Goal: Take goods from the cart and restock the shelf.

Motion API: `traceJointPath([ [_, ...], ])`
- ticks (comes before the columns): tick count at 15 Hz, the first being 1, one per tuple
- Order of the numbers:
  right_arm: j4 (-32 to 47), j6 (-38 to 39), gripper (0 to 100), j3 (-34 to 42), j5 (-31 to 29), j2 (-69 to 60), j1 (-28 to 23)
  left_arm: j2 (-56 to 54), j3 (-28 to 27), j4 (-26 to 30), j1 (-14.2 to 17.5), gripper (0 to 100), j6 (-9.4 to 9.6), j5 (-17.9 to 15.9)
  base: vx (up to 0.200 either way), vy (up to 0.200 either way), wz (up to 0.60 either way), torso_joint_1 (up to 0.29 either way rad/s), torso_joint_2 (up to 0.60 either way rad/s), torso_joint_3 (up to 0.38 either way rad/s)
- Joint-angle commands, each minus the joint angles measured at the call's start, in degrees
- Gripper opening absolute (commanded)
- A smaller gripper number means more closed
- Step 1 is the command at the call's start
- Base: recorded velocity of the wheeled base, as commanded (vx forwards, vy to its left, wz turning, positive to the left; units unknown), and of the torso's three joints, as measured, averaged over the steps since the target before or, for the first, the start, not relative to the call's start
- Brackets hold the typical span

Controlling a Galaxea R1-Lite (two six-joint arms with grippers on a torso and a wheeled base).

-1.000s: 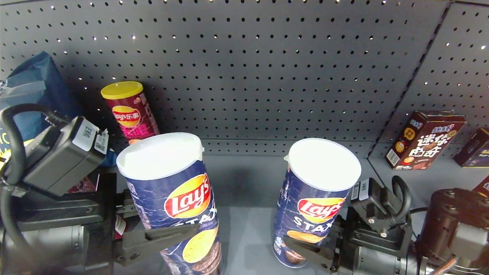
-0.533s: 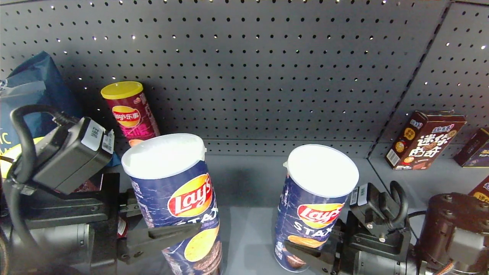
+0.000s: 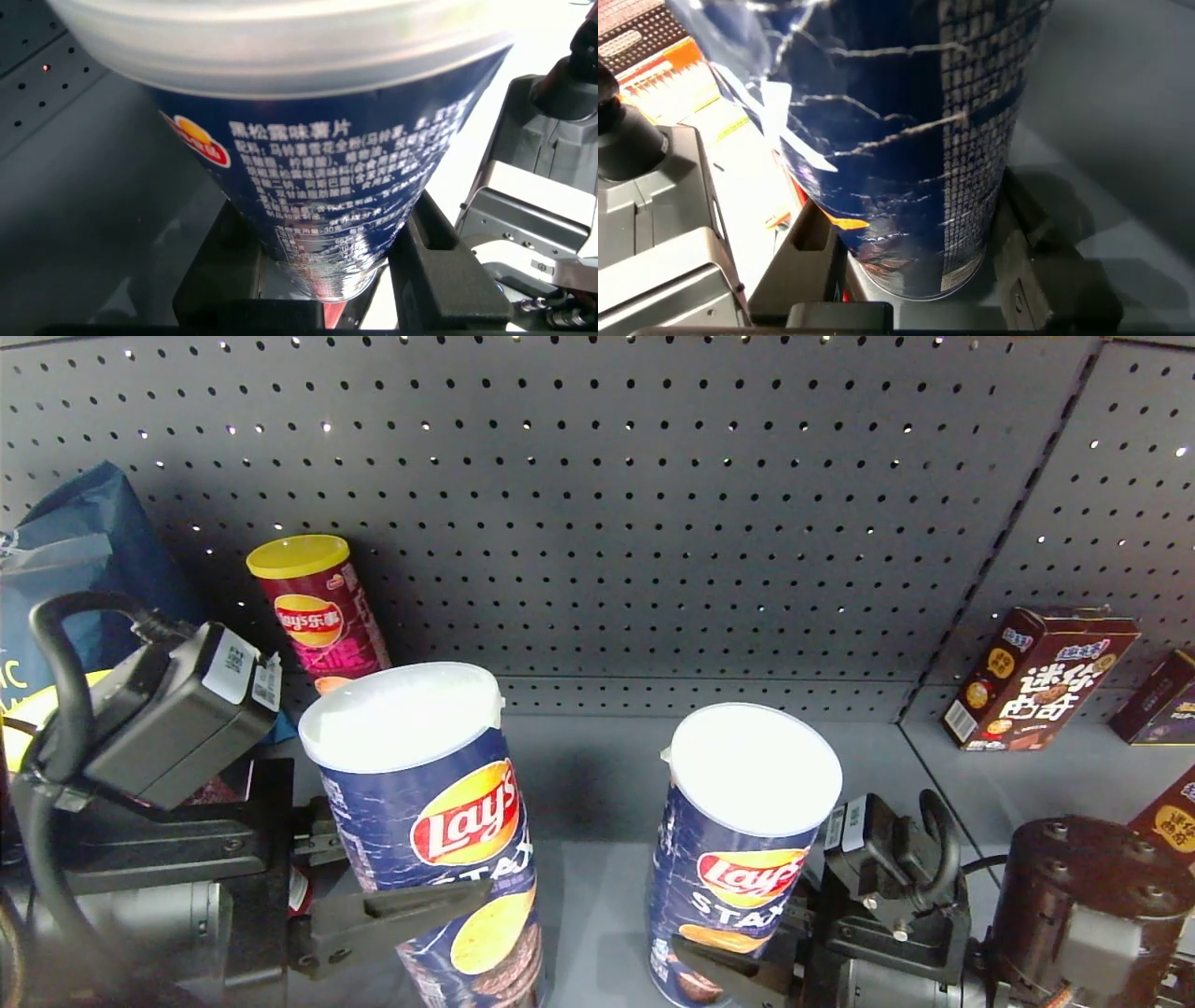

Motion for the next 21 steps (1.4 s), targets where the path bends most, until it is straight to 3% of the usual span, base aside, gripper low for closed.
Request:
traceJointPath([
  [1, 0.0, 0.0, 0, -0.1, 0.1, 1.0, 0.1, 0.1, 0.1, 0.0, 0.0, 0, -0.01, 0.0, 0.0, 0.0, 0.0, 0.0, 0.0, 0.0],
  [2, 0.0, 0.0, 100, 0.0, 0.1, 1.1, 0.1, 0.1, 0.1, 0.0, 0.0, 0, -0.01, 0.0, 0.0, 0.0, 0.0, 0.0, 0.0, 0.0],
  [10, -1.2, -0.1, 100, 1.7, -0.2, -1.0, -0.3, 0.5, 0.1, -0.1, 0.0, 0, -0.01, 0.0, 0.0, 0.0, 0.0, 0.0, 0.0, 0.0],
  [21, -0.9, -0.6, 100, 16.0, -2.1, -23.4, -4.9, 0.4, 0.3, -0.1, 0.0, 0, -0.01, 0.0, 0.0, 0.0, 0.0, 0.0, 0.0, 0.0],
])
